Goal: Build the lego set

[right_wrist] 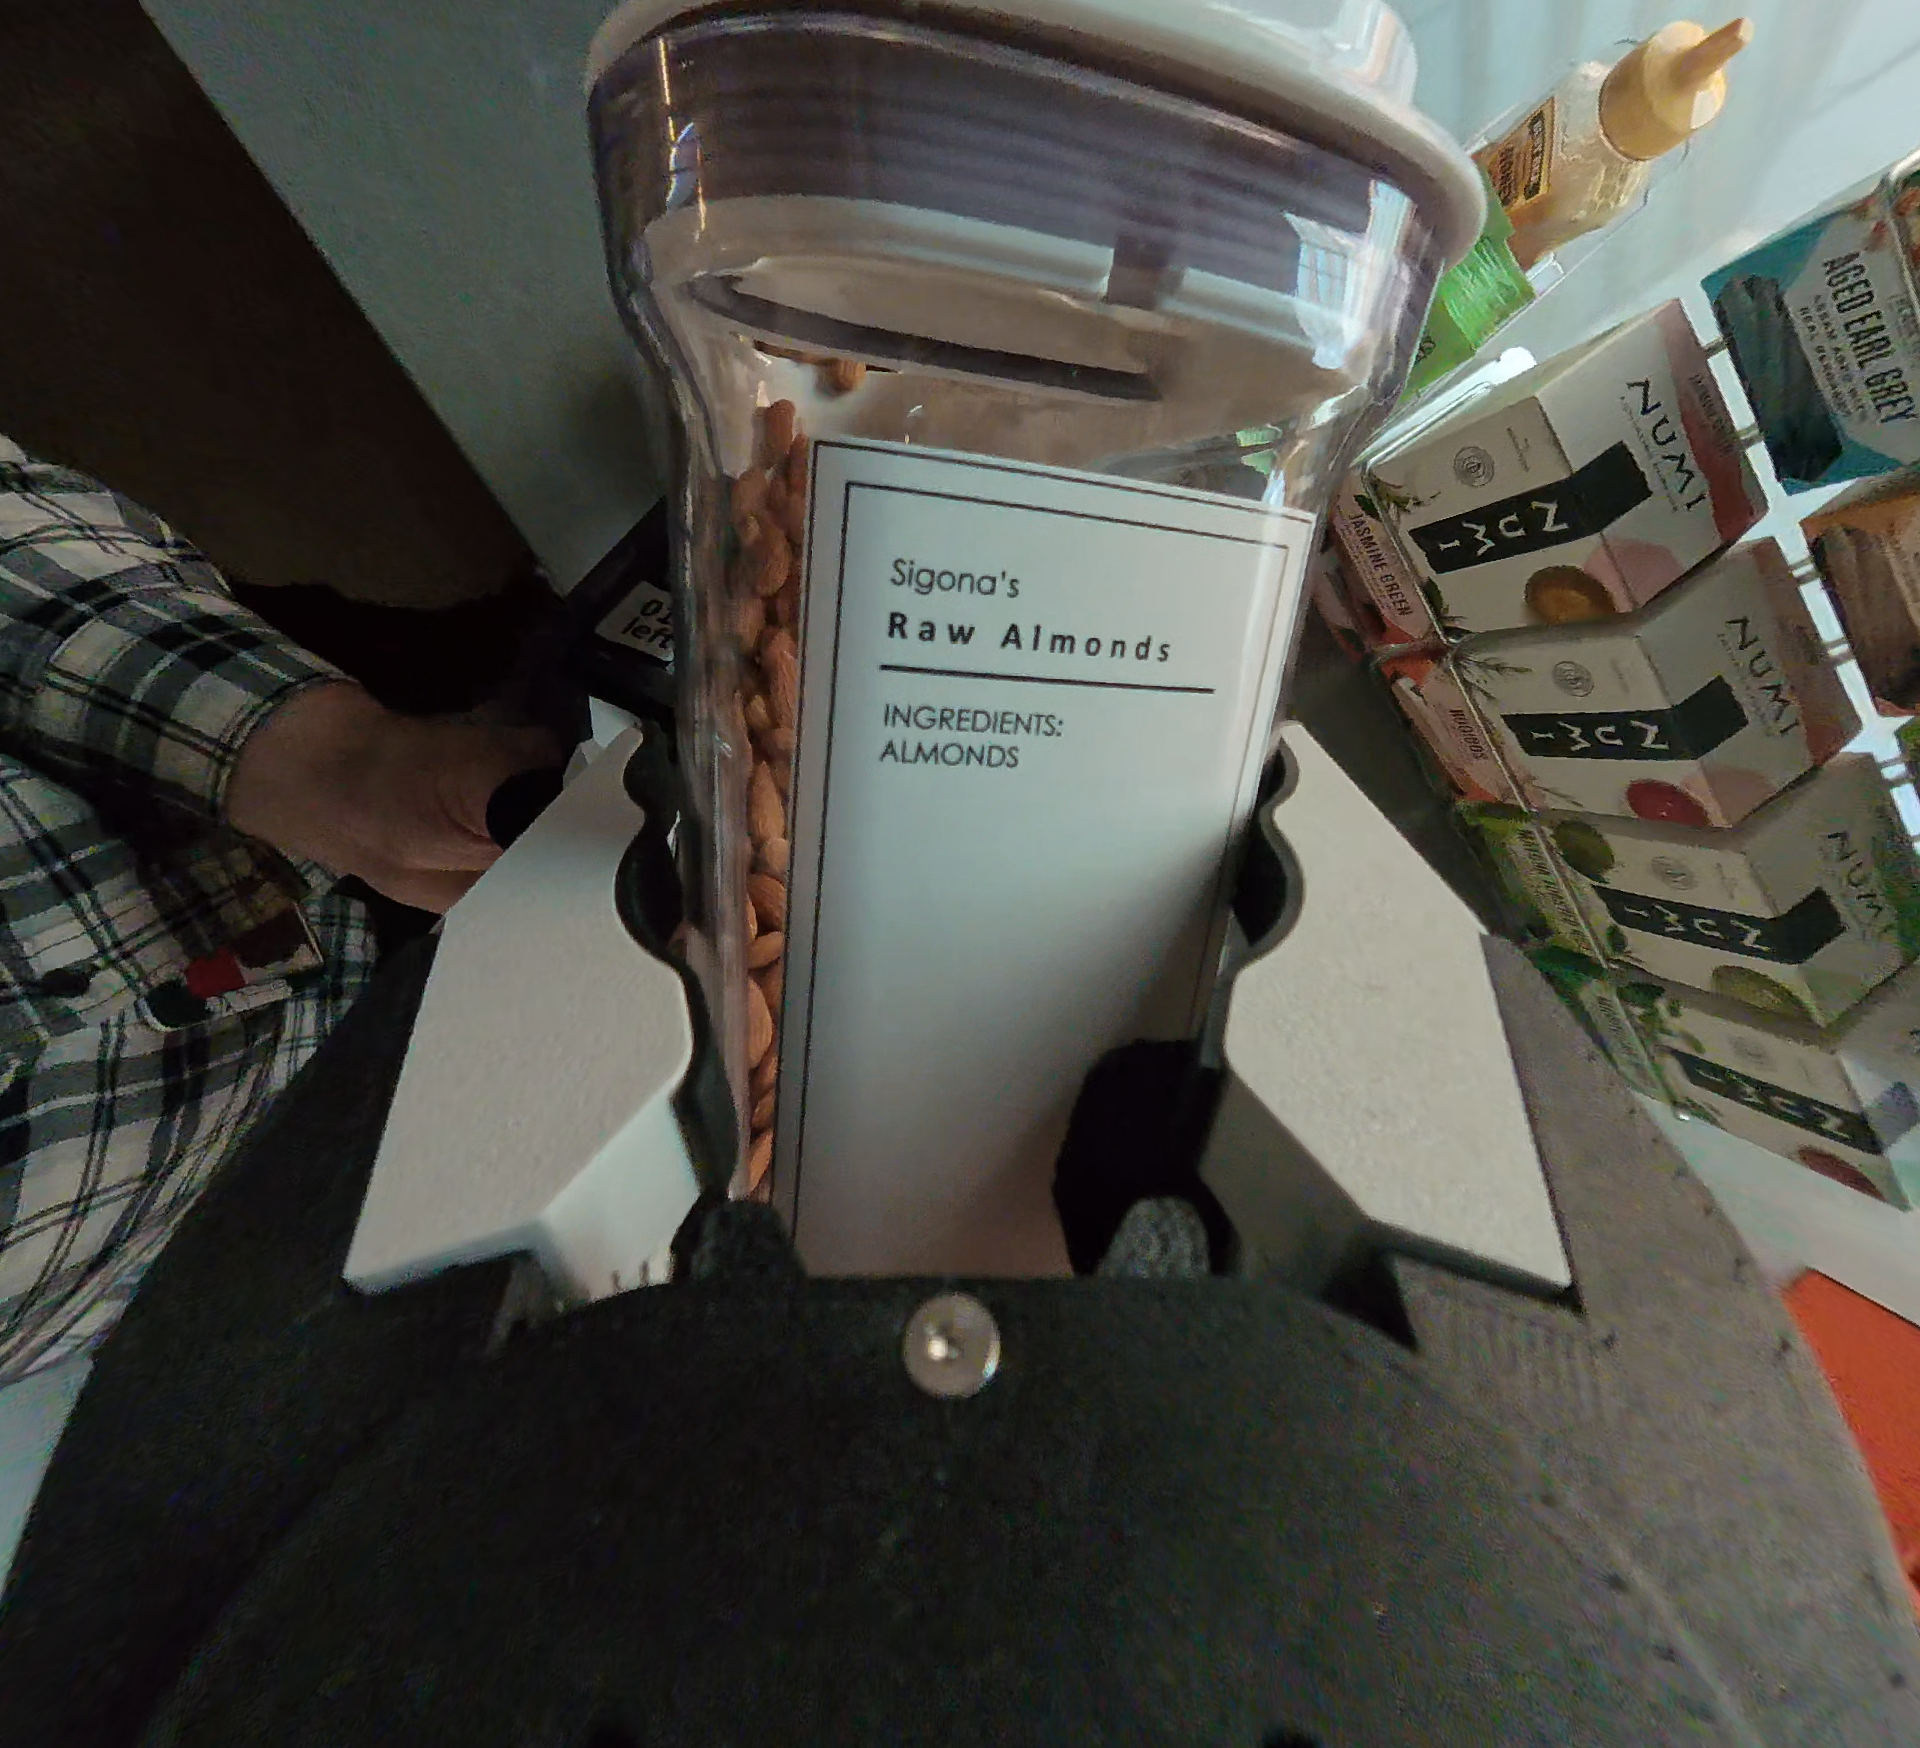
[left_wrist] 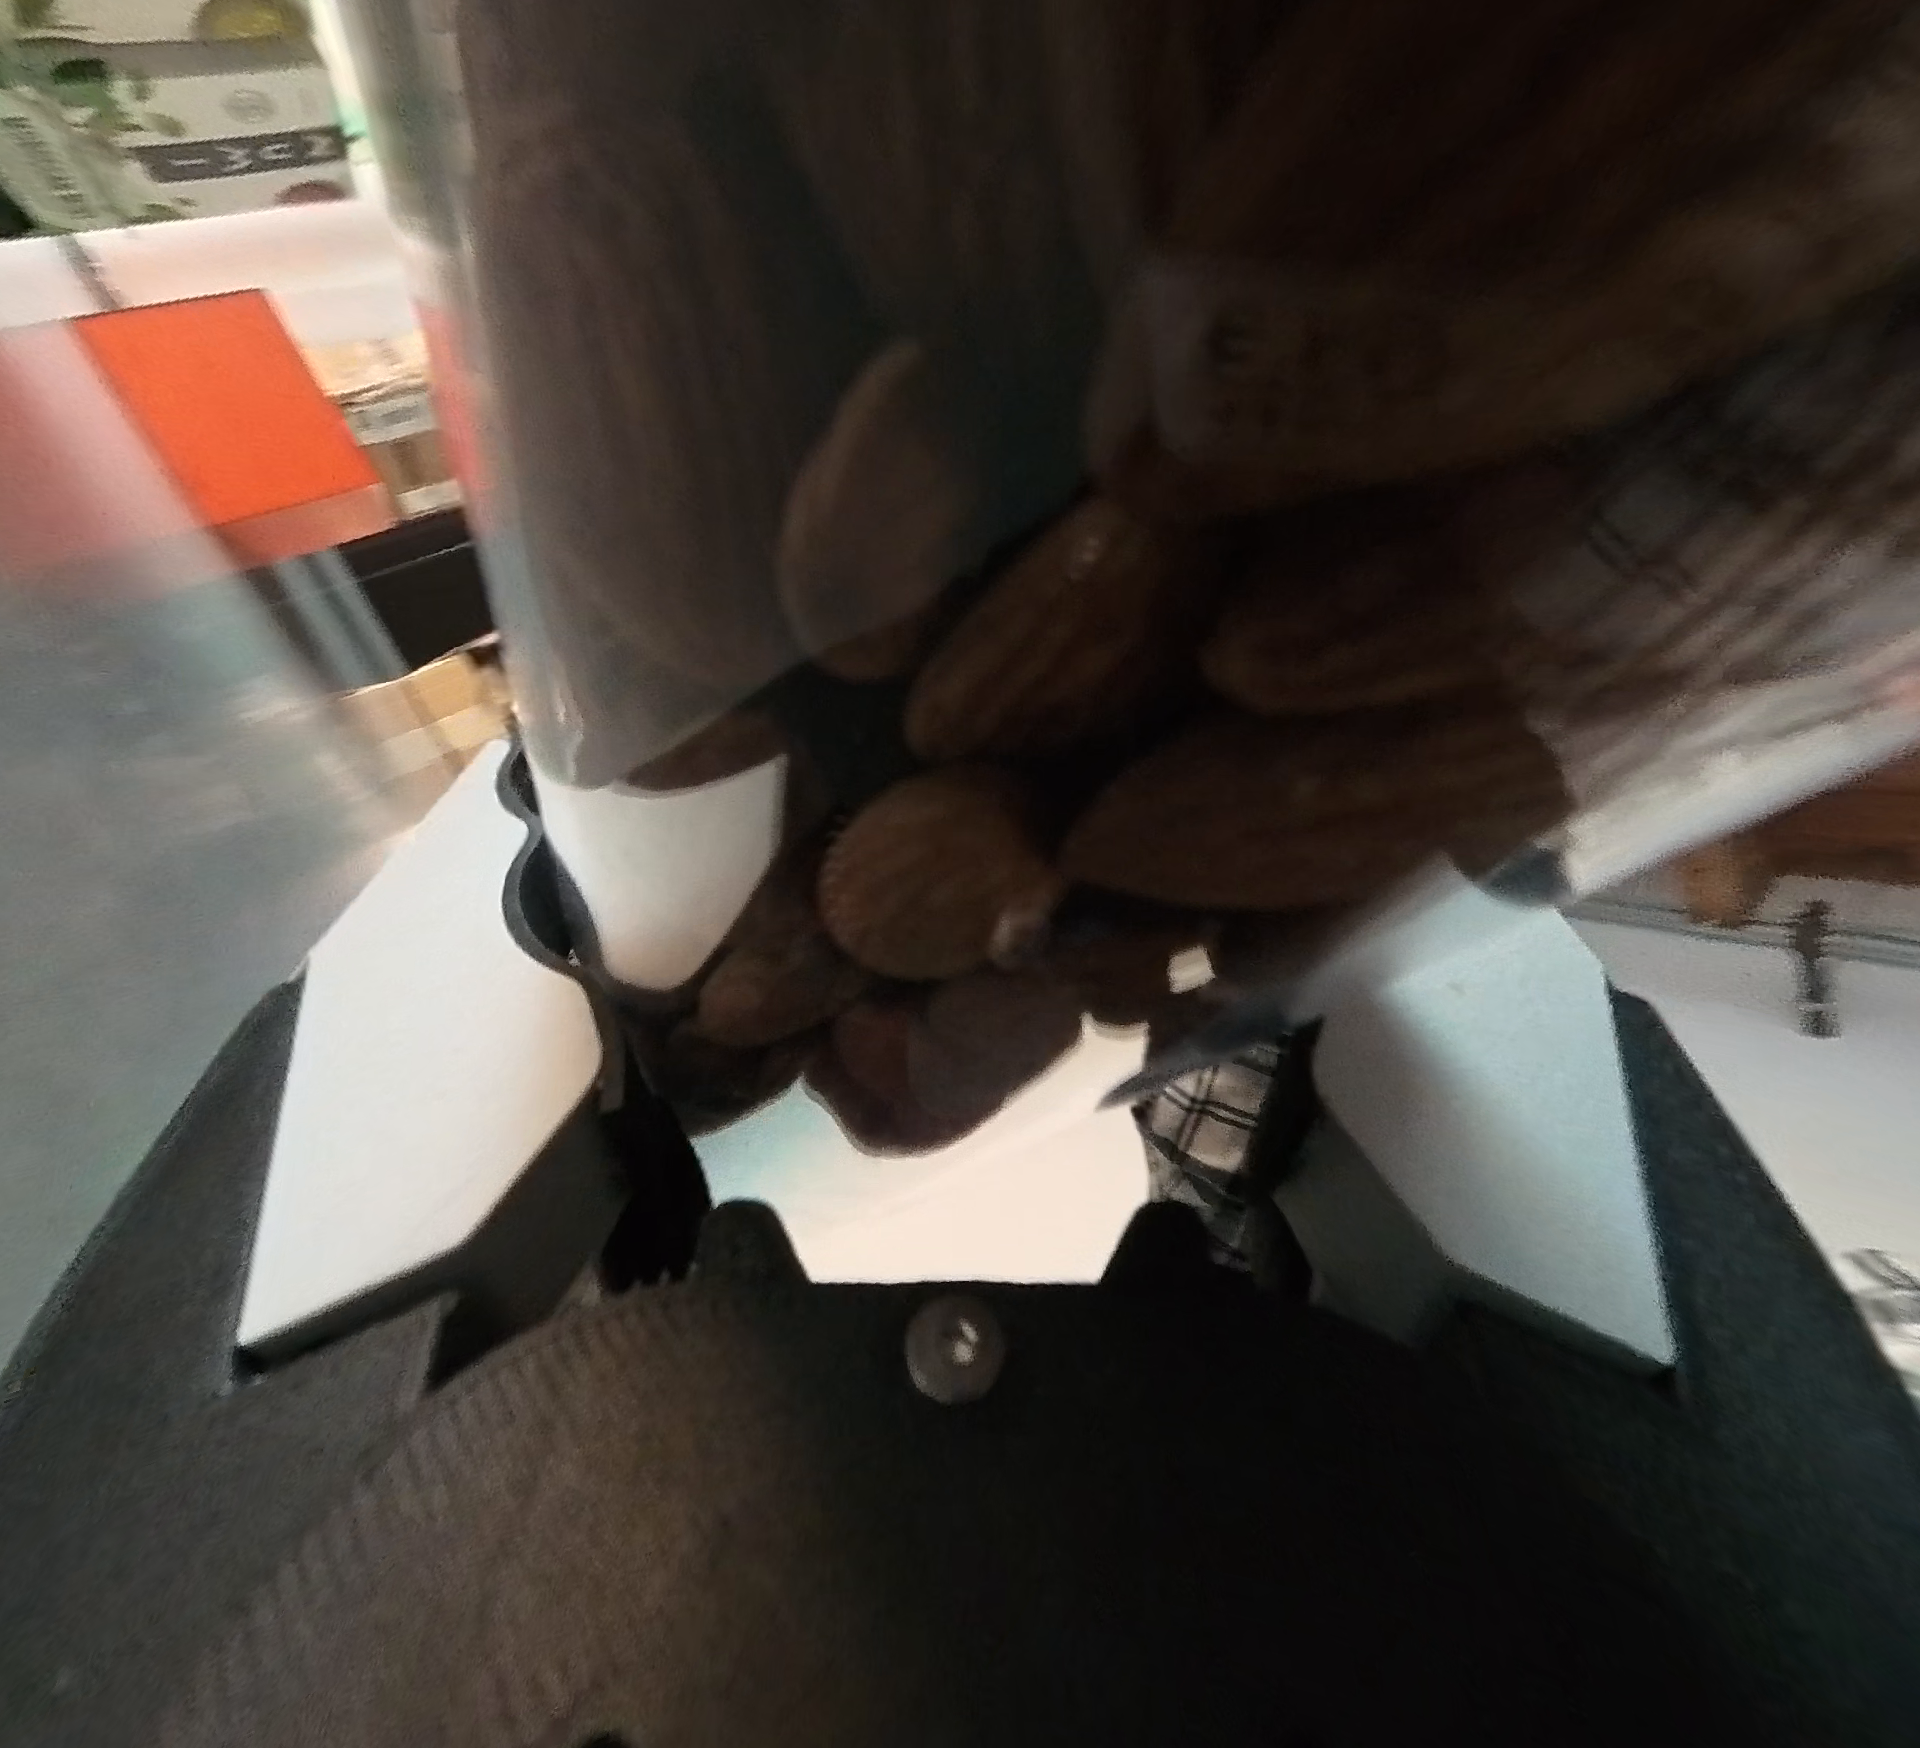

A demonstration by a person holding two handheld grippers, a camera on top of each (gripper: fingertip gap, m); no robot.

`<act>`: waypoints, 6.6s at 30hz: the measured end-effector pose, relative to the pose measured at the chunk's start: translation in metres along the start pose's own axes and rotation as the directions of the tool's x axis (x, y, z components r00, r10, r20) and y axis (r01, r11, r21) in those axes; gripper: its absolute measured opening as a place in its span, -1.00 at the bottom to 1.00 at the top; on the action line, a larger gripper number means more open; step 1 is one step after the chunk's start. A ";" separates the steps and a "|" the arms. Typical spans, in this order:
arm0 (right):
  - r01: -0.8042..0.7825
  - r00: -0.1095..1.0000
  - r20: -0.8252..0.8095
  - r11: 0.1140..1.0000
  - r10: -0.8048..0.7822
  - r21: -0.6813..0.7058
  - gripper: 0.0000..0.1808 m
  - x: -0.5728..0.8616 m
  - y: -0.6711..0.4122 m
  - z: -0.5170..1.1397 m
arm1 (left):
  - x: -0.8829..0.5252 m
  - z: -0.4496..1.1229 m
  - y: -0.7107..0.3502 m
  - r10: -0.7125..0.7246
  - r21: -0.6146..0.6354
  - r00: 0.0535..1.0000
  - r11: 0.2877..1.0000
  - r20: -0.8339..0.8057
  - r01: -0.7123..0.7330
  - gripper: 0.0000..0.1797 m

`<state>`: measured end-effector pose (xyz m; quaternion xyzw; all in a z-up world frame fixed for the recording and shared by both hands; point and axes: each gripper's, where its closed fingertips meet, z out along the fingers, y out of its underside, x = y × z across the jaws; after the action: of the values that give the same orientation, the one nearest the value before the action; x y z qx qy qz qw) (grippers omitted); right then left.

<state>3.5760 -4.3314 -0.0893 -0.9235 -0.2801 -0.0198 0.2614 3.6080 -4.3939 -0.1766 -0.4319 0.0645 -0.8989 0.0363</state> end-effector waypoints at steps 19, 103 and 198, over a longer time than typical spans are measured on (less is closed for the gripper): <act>-0.096 0.995 0.059 0.722 0.076 0.686 0.19 0.019 0.077 -0.045 | -0.027 0.005 0.004 0.529 -0.446 0.793 0.813 0.301 -0.373 0.64; -0.084 0.964 -0.132 0.735 0.230 0.673 -0.04 0.088 0.185 -0.056 | 0.038 0.050 -0.059 0.709 -0.689 -0.164 -0.705 -0.686 -0.168 -0.05; -0.414 0.910 0.286 0.610 0.300 0.676 -0.27 -0.028 0.293 0.012 | -0.069 0.008 0.118 0.921 -0.808 0.316 0.000 -0.230 -0.589 -0.23</act>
<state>3.7061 -4.5466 -0.2431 -0.7801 -0.0930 0.2115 0.5814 3.6586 -4.5029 -0.2420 -0.4441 0.6714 -0.4828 0.3448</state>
